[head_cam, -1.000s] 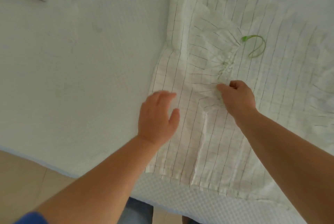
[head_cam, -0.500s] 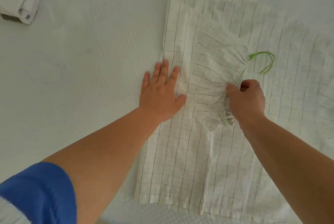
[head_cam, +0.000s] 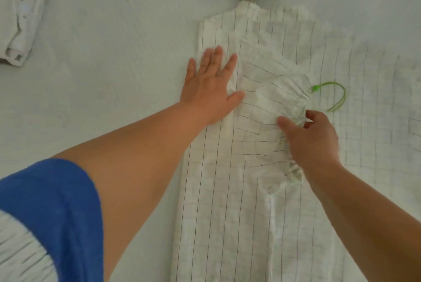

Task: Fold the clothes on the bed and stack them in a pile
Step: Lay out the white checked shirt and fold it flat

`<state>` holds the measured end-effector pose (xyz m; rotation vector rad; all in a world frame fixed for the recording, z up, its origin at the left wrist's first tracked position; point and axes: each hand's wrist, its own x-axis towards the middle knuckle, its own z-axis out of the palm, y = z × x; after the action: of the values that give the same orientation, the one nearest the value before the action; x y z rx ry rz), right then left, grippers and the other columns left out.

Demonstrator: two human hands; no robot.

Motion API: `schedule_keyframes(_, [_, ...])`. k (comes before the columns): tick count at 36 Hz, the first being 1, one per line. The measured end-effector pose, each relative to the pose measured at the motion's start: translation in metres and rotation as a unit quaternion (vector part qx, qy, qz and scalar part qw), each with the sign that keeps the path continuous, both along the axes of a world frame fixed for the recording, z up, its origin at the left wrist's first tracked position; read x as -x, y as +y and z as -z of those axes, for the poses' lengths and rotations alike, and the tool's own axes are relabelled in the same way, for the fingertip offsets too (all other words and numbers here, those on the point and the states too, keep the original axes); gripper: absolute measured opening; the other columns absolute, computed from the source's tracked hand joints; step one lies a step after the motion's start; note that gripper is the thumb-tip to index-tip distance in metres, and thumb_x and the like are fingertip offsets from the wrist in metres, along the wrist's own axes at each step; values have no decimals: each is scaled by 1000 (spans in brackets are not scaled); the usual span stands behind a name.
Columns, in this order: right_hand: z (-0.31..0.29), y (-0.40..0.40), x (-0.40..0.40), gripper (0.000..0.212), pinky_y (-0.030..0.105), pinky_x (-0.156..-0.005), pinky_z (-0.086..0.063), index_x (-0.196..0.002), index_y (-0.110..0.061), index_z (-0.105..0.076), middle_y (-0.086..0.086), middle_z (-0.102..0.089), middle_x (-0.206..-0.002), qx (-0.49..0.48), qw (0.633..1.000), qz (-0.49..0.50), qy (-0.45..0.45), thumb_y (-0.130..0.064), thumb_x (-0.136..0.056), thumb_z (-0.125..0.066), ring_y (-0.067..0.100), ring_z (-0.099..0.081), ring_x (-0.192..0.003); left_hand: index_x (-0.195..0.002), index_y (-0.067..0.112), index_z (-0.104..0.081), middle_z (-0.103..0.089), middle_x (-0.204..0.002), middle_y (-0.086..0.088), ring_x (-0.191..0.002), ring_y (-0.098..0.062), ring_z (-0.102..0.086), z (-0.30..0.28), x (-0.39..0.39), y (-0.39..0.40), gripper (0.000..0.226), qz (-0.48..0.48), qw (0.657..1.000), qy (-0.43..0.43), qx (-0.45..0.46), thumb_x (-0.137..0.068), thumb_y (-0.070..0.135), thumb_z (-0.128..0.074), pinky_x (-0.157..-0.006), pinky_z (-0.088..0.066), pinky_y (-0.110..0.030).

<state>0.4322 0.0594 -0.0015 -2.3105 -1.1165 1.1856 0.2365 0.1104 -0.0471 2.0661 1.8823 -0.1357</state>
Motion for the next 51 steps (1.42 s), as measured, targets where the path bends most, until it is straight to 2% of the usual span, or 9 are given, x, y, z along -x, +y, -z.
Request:
schedule_keyframes(4, [4, -4, -5, 22, 28, -57, -42, -96, -31, -47, -13, -58, -82, -38, 999, 19, -13, -39, -83, -62, 9, -57, -75, -147, 31, 12, 16, -157, -4, -143, -20, 18, 5, 5, 2, 79, -7, 1000, 12, -18, -84, 70, -18, -111, 14, -44])
schedule_keyframes(9, [10, -11, -13, 36, 32, -64, -47, -119, -29, -44, -13, -54, -82, -43, 998, -1, -39, -25, -87, -57, 10, -55, -76, -146, 33, 17, 24, -155, -3, -141, -19, 24, 11, 12, 8, 87, 13, 999, 40, 30, -75, 79, -5, -112, 15, -46])
schedule_keyframes(21, [12, -19, -23, 26, 23, -53, -35, -112, -22, -47, -9, -50, -76, -38, 998, -12, -43, -15, -87, -51, 7, -48, -67, -150, 17, -6, -2, -158, -6, -145, -19, 0, 3, 31, 7, 70, -79, 994, -73, -28, -95, 46, -38, -116, -3, -34])
schedule_keyframes(24, [4, -22, -21, 42, 27, -62, -40, -126, -20, -43, -7, -52, -101, -23, 998, -15, -55, -18, -85, -53, 13, -52, -82, -122, 17, -52, -50, -129, -7, -121, -22, -44, -10, 28, 19, 36, -211, 961, -159, -77, -88, 32, -53, -96, -37, -29])
schedule_keyframes(28, [-12, -14, -9, 50, 41, -101, -39, -130, -20, -40, -10, -28, -122, -125, 980, -98, -122, -20, -83, -56, 18, -41, -119, -108, 19, -58, -58, -112, 1, -104, -17, -54, -30, 22, 38, 22, -353, 903, -244, -10, -86, 22, -56, -79, -40, -21])
schedule_keyframes(31, [-20, 12, 12, 36, 37, -103, -36, -120, -15, -51, -9, -31, -116, -184, 958, -192, -106, -14, -84, -54, 19, -41, -119, -75, 11, -55, -56, -77, -4, -82, -23, -56, -36, 26, 35, 9, -391, 880, -266, 33, -82, 8, -53, -70, -49, -27])
schedule_keyframes(39, [2, 119, 104, 50, 34, -100, -35, -133, -17, -45, 3, -43, -135, -161, 911, -357, -132, -41, -89, -53, 22, -38, -125, -72, 5, -56, -64, -91, -19, -82, -26, -61, -39, 34, 7, 14, -526, 724, -418, 156, -84, -3, -53, -85, -53, -38])
schedule_keyframes(45, [20, 176, 142, 51, 39, -86, -43, -118, -19, -53, 2, -53, -107, -64, 910, -365, -185, -57, -84, -50, 24, -48, -100, -97, 9, -71, -71, -87, -10, -81, -26, -68, -34, 34, -24, 26, -410, 821, -377, 123, -72, 18, -71, -81, -55, -39])
schedule_keyframes(51, [25, 193, 144, 4, 38, -87, -48, -90, -32, -54, -13, -50, -78, -114, 920, -355, -121, -33, -86, -53, 19, -57, -91, -77, 27, -60, -63, -75, 12, -71, -6, -61, -11, 43, -29, 19, -419, 810, -401, 84, -73, 22, -77, -63, -48, -20])
